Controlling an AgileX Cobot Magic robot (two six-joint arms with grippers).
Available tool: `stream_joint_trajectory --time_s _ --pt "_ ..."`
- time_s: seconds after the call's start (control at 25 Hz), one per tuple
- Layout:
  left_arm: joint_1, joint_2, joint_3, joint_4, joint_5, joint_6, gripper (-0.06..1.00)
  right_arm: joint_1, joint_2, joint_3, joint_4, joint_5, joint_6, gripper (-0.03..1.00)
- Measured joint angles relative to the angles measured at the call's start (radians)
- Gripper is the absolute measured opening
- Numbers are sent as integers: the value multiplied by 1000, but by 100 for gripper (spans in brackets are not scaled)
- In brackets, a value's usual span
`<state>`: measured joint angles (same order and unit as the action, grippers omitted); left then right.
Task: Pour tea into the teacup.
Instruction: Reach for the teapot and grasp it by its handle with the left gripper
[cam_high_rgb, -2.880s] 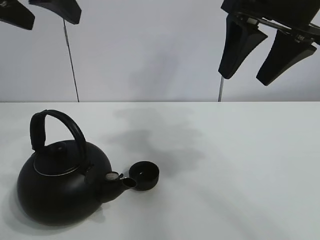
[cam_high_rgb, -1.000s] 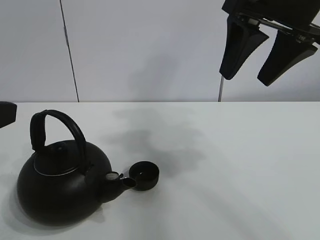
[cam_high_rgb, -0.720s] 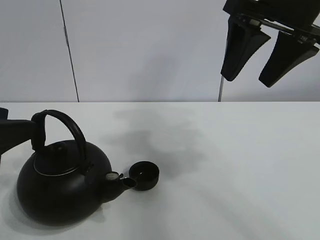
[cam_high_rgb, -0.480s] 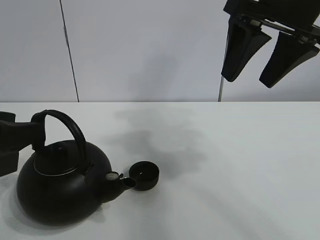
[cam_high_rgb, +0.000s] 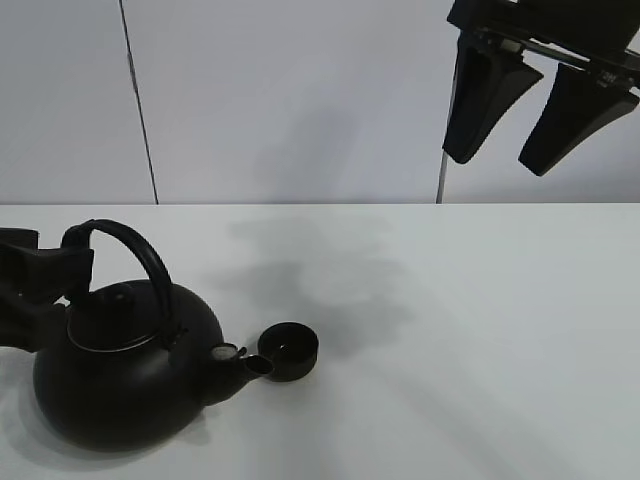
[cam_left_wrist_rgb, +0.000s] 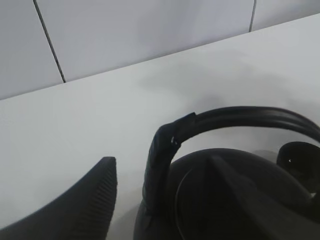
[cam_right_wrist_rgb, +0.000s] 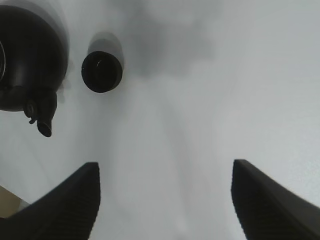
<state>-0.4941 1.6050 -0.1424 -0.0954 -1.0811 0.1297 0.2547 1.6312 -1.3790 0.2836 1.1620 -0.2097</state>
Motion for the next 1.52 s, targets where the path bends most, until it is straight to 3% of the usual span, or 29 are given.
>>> stream_joint_trajectory --time_s 0.12,0.88,1.0,1.16,1.52 --pt "0 50 -1 -1 -50 0 38 0 0 0 0 0 0 51" --pt "0 141 -82 -1 -64 -22 38 0 0 0 6 -1 0 51" --pt "0 141 -82 -1 -65 -22 33 0 0 0 7 -1 0 51" --pt "0 141 -82 -4 -65 -10 14 0 0 0 7 -1 0 51" --pt "1 140 -93 -4 -56 7 14 0 0 0 7 -1 0 51"
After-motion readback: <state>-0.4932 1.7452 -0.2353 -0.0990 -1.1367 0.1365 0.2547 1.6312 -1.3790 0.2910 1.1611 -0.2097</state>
